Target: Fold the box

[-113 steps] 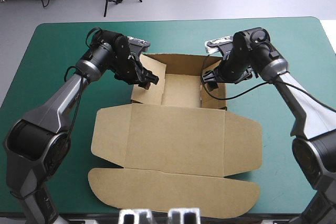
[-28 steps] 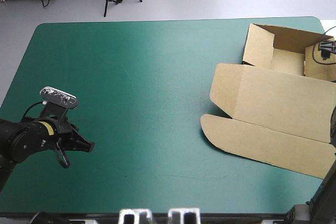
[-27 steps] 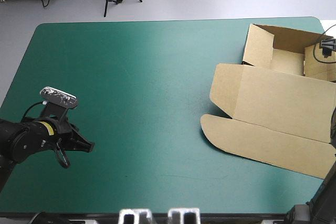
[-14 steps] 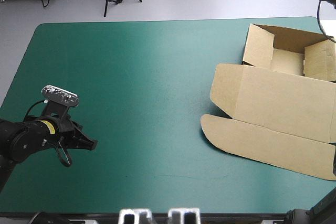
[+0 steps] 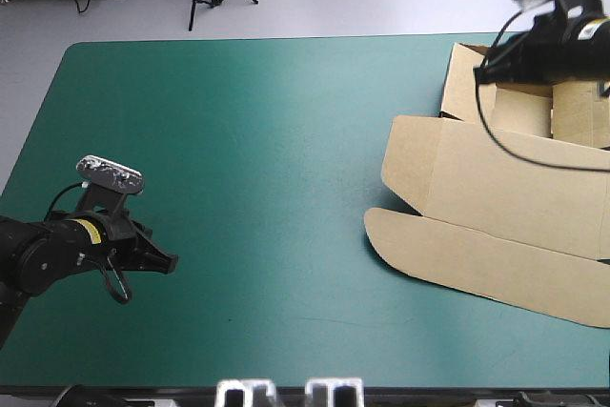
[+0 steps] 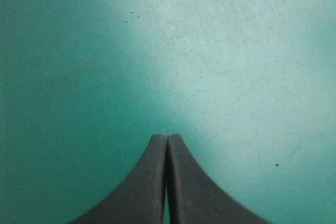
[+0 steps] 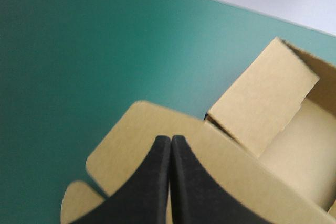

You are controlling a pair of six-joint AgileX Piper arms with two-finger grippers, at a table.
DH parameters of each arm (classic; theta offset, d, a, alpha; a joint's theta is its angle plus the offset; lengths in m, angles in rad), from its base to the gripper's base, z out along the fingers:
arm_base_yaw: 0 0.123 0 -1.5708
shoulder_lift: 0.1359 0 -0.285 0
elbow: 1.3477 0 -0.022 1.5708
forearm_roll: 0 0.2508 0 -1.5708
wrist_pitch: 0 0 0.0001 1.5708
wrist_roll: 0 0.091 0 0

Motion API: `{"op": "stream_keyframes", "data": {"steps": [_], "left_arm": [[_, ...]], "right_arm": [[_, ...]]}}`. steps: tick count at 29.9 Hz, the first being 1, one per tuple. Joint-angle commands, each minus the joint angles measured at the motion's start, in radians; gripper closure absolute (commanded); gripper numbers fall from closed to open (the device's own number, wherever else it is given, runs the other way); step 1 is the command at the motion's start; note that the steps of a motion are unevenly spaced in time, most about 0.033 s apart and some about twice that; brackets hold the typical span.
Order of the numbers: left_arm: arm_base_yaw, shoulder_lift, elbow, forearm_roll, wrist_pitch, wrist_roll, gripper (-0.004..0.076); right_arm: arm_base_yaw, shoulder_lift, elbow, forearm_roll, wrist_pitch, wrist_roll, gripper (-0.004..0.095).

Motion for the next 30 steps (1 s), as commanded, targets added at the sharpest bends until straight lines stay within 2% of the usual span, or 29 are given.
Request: {"op": "stream_keyframes", "data": {"steps": [1,9,13,15,20,30], "left_arm": [[-0.001,-0.013,-0.033,-0.007,-0.02,-0.006,0.0733],[-0.001,-0.013,-0.029,-0.046,-0.007,-0.002,0.0733],[-0.003,-0.013,-0.029,-0.053,0.022,-0.002,0.0733],[-0.003,-0.013,-0.029,-0.053,0.034,-0.002,0.0733],[-0.003,-0.013,-0.029,-0.094,0.034,-0.002,0.0733],[-0.003,-0.013,-0.029,-0.105,0.034,-0.002,0.0733]], "right_arm": [[0.051,-0.133,0.153,-0.062,-0.004,-0.015,0.0925],[0.057,-0.355,0.569,-0.08,-0.016,-0.022,0.0926],[0.057,-0.452,0.707,-0.09,-0.08,-0.022,0.0926],[0.057,-0.492,0.76,-0.085,-0.073,-0.02,0.0926],[0.057,-0.561,0.852,-0.094,-0.068,-0.018,0.0926],[0.057,-0.577,0.862,-0.111,-0.062,-0.006,0.0926]]}}
